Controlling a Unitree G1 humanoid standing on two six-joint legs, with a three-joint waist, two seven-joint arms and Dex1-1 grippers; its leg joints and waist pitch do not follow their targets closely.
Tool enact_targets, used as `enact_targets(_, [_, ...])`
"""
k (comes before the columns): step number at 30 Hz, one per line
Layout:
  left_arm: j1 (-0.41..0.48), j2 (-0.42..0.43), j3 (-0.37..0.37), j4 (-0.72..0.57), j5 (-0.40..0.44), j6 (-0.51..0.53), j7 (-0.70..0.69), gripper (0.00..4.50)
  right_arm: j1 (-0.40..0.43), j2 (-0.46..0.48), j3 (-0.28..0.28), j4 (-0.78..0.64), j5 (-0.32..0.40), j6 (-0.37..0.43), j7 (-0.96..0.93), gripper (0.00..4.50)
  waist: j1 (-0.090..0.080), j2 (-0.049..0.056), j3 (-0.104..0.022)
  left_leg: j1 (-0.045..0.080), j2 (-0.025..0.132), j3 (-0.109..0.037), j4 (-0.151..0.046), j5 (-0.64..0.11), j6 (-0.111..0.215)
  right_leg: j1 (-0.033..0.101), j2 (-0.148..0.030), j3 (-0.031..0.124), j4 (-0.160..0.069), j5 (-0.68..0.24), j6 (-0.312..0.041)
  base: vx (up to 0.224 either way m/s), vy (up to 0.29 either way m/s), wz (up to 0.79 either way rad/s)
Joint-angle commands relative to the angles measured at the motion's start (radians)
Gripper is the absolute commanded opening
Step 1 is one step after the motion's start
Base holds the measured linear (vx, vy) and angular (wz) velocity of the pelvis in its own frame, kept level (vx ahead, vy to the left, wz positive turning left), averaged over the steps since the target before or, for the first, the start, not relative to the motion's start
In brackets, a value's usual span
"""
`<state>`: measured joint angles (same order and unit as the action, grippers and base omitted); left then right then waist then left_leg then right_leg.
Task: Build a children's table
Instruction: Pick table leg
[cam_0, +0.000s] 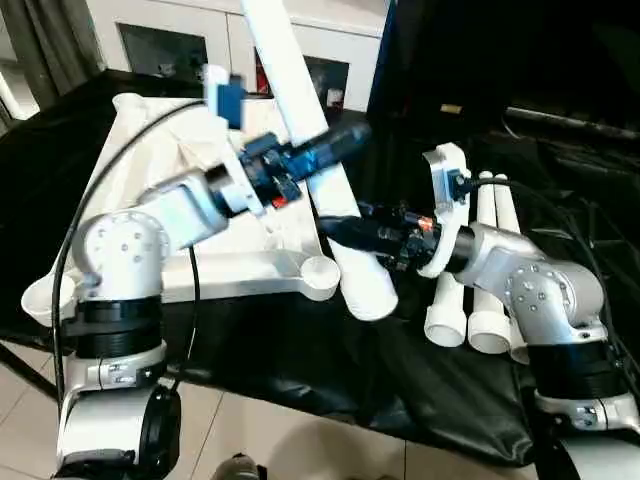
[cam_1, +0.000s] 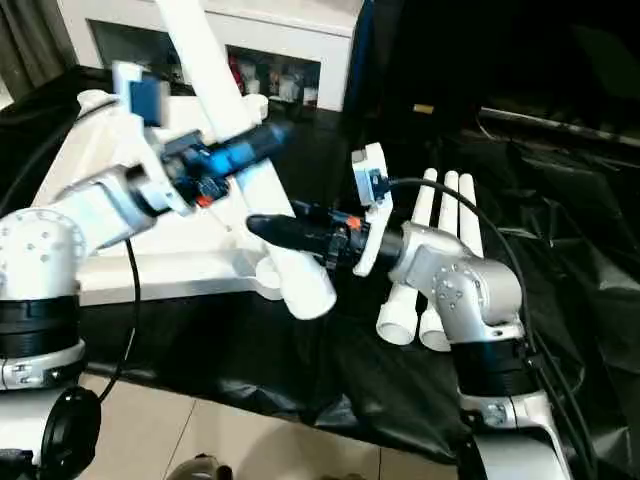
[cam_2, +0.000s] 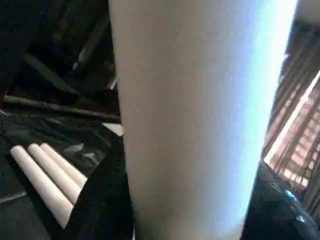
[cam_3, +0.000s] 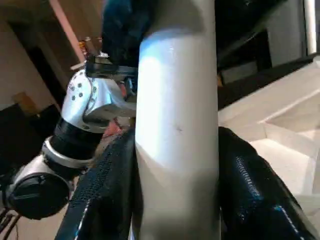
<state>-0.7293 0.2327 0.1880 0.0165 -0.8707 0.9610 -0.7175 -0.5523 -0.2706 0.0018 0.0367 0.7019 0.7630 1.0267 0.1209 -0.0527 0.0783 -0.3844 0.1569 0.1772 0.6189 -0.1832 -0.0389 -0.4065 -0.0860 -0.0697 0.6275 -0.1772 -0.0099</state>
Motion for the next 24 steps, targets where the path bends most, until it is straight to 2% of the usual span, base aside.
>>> enact_targets(1, [-0.008, 0.006, -0.015, -0.003, 0.009, -0.014, -0.008, 2.17, -0.004, -0.010, -0.004, -0.035, 0.008, 0.003, -0.003, 1.84, 0.003, 0.015, -0.082, 0.018, 0.069, -0.031, -0.089, -0.197, -0.048, 0.054, -0.075, 0.052, -0.073, -0.220, -0.186, 0.000, 0.000, 0.00])
enact_targets(7, [-0.018, 0.003, -0.005, 0.028, 0.037, -0.047, 0.013, 1.89, -0.007, -0.007, 0.010, -0.031, -0.024, -0.032, -0.022, 1.84, 0.000, 0.014, -0.080, 0.018, 0.068, -0.029, -0.088, -0.193, -0.043, 0.054, -0.075, 0.052, -0.073, -0.209, -0.200, 0.000, 0.000, 0.00])
enact_targets(9, [-0.026, 0.008, -0.027, 0.036, 0.094, -0.086, 0.058, 1.86, -0.013, 0.001, 0.012, -0.020, -0.043, -0.046, -0.050, 2.54, 0.000, 0.015, -0.080, 0.019, 0.071, -0.030, -0.090, -0.206, -0.049, 0.052, -0.076, 0.052, -0.076, -0.232, -0.190, 0.000, 0.000, 0.00])
enact_targets(12, [-0.030, 0.020, -0.063, 0.025, 0.152, -0.117, 0.087, 1.85, -0.021, 0.011, 0.017, -0.012, -0.072, -0.066, -0.088, 2.65, -0.001, 0.016, -0.080, 0.021, 0.071, -0.031, -0.091, -0.214, -0.056, 0.051, -0.076, 0.053, -0.076, -0.241, -0.179, 0.000, 0.000, 0.00])
enact_targets(13, [-0.034, 0.024, -0.081, 0.014, 0.176, -0.121, 0.105, 1.85, -0.024, 0.012, 0.036, -0.015, -0.114, -0.098, -0.115, 2.81, -0.001, 0.011, -0.080, 0.021, 0.071, -0.031, -0.092, -0.211, -0.060, 0.051, -0.076, 0.053, -0.077, -0.245, -0.170, 0.000, 0.000, 0.00])
enact_targets(14, [-0.034, 0.024, -0.081, 0.014, 0.176, -0.121, 0.105, 1.85, -0.024, 0.012, 0.036, -0.015, -0.114, -0.098, -0.115, 2.94, -0.001, 0.012, -0.080, 0.020, 0.071, -0.032, -0.092, -0.207, -0.063, 0.051, -0.076, 0.053, -0.075, -0.245, -0.167, 0.000, 0.000, 0.00])
enact_targets(15, [-0.048, 0.024, -0.106, 0.004, 0.223, -0.121, 0.163, 1.85, -0.029, 0.015, 0.072, -0.022, -0.181, -0.149, -0.153, 2.94, -0.004, 0.013, -0.079, 0.019, 0.072, -0.032, -0.092, -0.204, -0.070, 0.049, -0.075, 0.053, -0.075, -0.241, -0.159, 0.000, 0.000, 0.00])
enact_targets(16, [-0.056, 0.028, -0.122, 0.001, 0.242, -0.114, 0.183, 1.85, -0.033, 0.017, 0.094, -0.020, -0.220, -0.171, -0.178, 3.01, -0.004, 0.013, -0.080, 0.020, 0.071, -0.032, -0.091, -0.203, -0.071, 0.050, -0.076, 0.053, -0.074, -0.240, -0.157, 0.000, 0.000, 0.00])
enact_targets(17, [-0.058, 0.029, -0.127, 0.002, 0.247, -0.114, 0.187, 1.85, -0.033, 0.017, 0.100, -0.019, -0.230, -0.176, -0.184, 3.01, -0.005, 0.013, -0.080, 0.020, 0.071, -0.032, -0.091, -0.202, -0.071, 0.050, -0.075, 0.053, -0.073, -0.240, -0.155, 0.000, 0.000, 0.00])
enact_targets(18, [-0.064, 0.035, -0.156, -0.002, 0.279, -0.115, 0.210, 1.85, -0.035, 0.019, 0.133, -0.016, -0.278, -0.206, -0.205, 3.01, -0.006, 0.006, -0.080, 0.019, 0.071, -0.031, -0.091, -0.197, -0.068, 0.051, -0.076, 0.053, -0.074, -0.240, -0.154, 0.000, 0.000, 0.00])
enact_targets(19, [-0.065, 0.036, -0.166, -0.003, 0.290, -0.116, 0.217, 1.85, -0.035, 0.020, 0.144, -0.015, -0.293, -0.215, -0.210, 3.01, -0.006, 0.006, -0.080, 0.019, 0.071, -0.031, -0.091, -0.197, -0.068, 0.051, -0.076, 0.053, -0.074, -0.240, -0.154, 0.000, 0.000, 0.00])
enact_targets(20, [-0.069, 0.033, -0.184, -0.011, 0.311, -0.116, 0.238, 1.85, -0.038, 0.021, 0.181, -0.002, -0.342, -0.240, -0.233, 3.01, -0.005, 0.009, -0.081, 0.018, 0.071, -0.031, -0.090, -0.183, -0.067, 0.050, -0.075, 0.054, -0.070, -0.223, -0.155, 0.000, 0.000, 0.00])
enact_targets(21, [-0.074, 0.023, -0.196, -0.017, 0.324, -0.112, 0.256, 1.85, -0.043, 0.030, 0.210, 0.020, -0.385, -0.261, -0.263, 3.01, -0.008, 0.006, -0.080, 0.018, 0.070, -0.030, -0.090, -0.179, -0.065, 0.050, -0.074, 0.054, -0.070, -0.216, -0.159, 0.000, 0.000, 0.00])
enact_targets(24, [-0.081, 0.007, -0.202, -0.026, 0.323, -0.103, 0.267, 1.85, -0.055, 0.056, 0.218, 0.064, -0.415, -0.265, -0.317, 3.01, -0.009, 0.005, -0.079, 0.018, 0.068, -0.028, -0.089, -0.183, -0.059, 0.051, -0.075, 0.055, -0.071, -0.221, -0.166, 0.000, 0.000, 0.00])
